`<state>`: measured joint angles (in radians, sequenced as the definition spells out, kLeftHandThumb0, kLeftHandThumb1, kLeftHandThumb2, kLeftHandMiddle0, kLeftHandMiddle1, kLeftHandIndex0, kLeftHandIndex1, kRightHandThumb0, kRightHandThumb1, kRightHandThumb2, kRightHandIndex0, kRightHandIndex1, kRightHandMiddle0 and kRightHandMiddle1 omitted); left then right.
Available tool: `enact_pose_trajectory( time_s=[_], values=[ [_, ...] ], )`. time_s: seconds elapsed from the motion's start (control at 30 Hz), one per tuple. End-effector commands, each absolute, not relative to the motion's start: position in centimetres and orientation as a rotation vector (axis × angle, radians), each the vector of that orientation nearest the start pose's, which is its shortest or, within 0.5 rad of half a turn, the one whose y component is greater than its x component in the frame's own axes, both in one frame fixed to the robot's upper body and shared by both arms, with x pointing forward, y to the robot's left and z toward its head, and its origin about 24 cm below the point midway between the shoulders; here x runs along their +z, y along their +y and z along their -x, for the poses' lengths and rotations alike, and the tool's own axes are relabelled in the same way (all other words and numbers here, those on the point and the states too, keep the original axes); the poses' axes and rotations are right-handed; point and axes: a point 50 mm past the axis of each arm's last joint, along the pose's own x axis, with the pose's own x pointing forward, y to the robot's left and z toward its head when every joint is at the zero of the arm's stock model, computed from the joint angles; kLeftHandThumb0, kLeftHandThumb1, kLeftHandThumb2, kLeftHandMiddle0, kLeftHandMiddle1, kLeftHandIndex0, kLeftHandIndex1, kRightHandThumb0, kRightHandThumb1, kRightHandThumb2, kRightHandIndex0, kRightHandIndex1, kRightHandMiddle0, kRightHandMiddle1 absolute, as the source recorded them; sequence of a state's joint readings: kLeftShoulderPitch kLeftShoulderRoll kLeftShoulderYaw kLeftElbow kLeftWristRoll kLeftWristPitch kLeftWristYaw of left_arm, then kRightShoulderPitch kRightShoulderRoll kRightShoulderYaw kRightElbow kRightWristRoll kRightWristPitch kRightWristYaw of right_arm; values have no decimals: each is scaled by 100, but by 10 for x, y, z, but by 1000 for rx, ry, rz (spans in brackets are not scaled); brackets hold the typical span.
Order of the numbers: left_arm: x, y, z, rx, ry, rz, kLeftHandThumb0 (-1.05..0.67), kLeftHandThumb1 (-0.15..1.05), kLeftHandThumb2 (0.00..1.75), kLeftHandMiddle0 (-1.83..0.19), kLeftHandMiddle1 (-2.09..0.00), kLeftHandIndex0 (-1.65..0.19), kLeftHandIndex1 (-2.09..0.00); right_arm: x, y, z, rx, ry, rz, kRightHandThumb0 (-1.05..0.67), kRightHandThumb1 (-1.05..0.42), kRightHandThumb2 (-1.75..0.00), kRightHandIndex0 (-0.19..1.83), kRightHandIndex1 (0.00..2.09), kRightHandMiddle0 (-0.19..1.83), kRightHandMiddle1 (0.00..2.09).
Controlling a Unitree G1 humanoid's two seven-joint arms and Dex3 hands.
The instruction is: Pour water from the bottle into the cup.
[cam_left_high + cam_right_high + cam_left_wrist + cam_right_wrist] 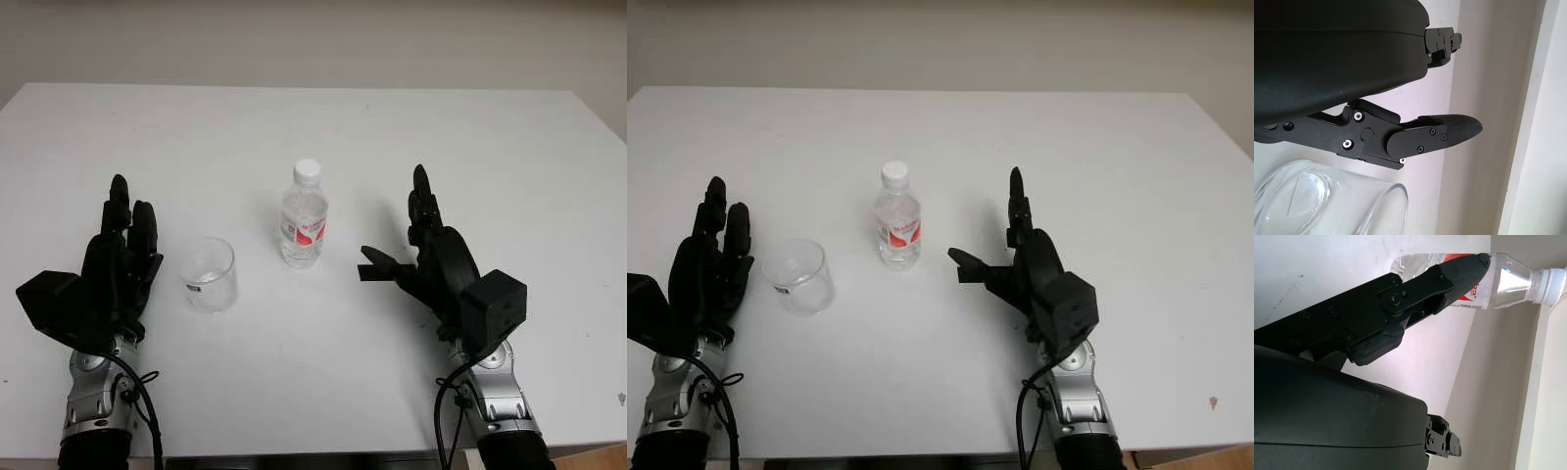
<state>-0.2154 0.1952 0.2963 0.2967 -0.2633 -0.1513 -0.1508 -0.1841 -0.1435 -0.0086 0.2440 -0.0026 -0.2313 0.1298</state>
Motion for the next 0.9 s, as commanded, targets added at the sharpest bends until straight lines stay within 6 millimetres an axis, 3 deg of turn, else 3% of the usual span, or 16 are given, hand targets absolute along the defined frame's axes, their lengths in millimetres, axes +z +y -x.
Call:
enact_pose_trajectory(
  time_s=[0.0, 0.4, 0.67, 0.87],
  values=[
    [65, 245, -284, 132, -160, 106, -61, 105, 51, 10, -5, 10, -5, 59, -164, -285, 154, -161, 155, -96, -93, -5, -19, 0, -19, 0],
    [61, 241, -287, 115, -149, 110, -61, 105, 53, 12, -5, 12, -5, 61, -156, -289, 205, -171, 145, -94, -91, -5, -19, 0, -19, 0],
    [62, 239, -288, 111, -156, 103, -63, 105, 52, 9, -6, 11, -5, 85, -127, -320, 316, -252, 188, -101, -90, -5, -19, 0, -19, 0],
    [64, 241, -287, 117, -163, 101, -60, 105, 55, 12, -5, 12, -5, 89, -104, -342, 372, -234, 188, -105, -90, -5, -19, 0, -19, 0]
  ],
)
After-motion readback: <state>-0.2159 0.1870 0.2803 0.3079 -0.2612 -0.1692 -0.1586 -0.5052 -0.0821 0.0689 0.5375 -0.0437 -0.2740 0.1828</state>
